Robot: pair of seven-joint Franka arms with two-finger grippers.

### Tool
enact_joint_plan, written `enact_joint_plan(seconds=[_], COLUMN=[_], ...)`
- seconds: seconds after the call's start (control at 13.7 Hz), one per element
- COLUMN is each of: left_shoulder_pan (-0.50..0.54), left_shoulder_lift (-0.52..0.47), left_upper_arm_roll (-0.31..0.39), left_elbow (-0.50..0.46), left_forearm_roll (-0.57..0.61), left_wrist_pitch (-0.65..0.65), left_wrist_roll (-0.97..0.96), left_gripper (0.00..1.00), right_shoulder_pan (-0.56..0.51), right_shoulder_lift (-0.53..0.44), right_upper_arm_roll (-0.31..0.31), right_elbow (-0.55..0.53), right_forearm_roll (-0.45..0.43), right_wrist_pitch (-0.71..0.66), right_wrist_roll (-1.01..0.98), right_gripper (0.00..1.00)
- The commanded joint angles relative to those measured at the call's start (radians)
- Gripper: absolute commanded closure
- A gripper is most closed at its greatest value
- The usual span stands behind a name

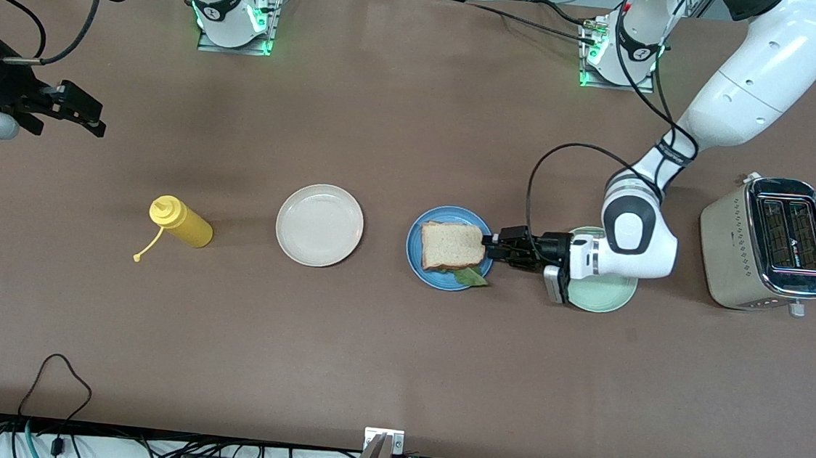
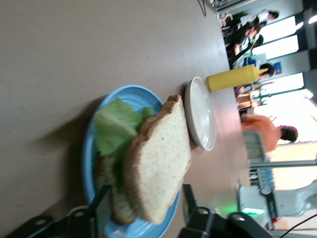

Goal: Make sandwich in blue plate with both arms
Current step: 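Lay the bread on the lettuce and open the left gripper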

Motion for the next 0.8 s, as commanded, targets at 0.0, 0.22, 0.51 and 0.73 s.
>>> enact_joint_plan(seconds=[0.0,0.22,0.51,0.73], left_shoulder_pan=[0.022,0.024,0.022,0.018], left_shoulder_lift=[-0.072,-0.151,-0.253,-0.280], left_upper_arm_roll=[0.017,0.043,0.042,0.036], left_elbow=[-0.014,0.000,0.043,0.144], left_forearm_roll=[0.110,0.293,0.583,0.769], left_wrist_pitch=[-0.046,-0.129,-0.221,-0.361], left_wrist_roll=[0.006,-0.096,-0.316,-0.487], left_gripper=[0.00,0.00,0.00,0.00], right_shoulder_pan=[0.015,0.020,0.020,0.017], right_shoulder_lift=[-0.014,-0.023,-0.043,-0.043], right_upper_arm_roll=[-0.010,-0.004,-0.004,-0.007], right_elbow=[0.003,0.005,0.002,0.005], right_forearm_roll=[-0.018,-0.034,-0.034,-0.036], right_wrist_pitch=[-0.010,-0.008,-0.018,-0.013], right_wrist_roll=[0.017,0.018,0.018,0.012], right_gripper=[0.00,0.00,0.00,0.00])
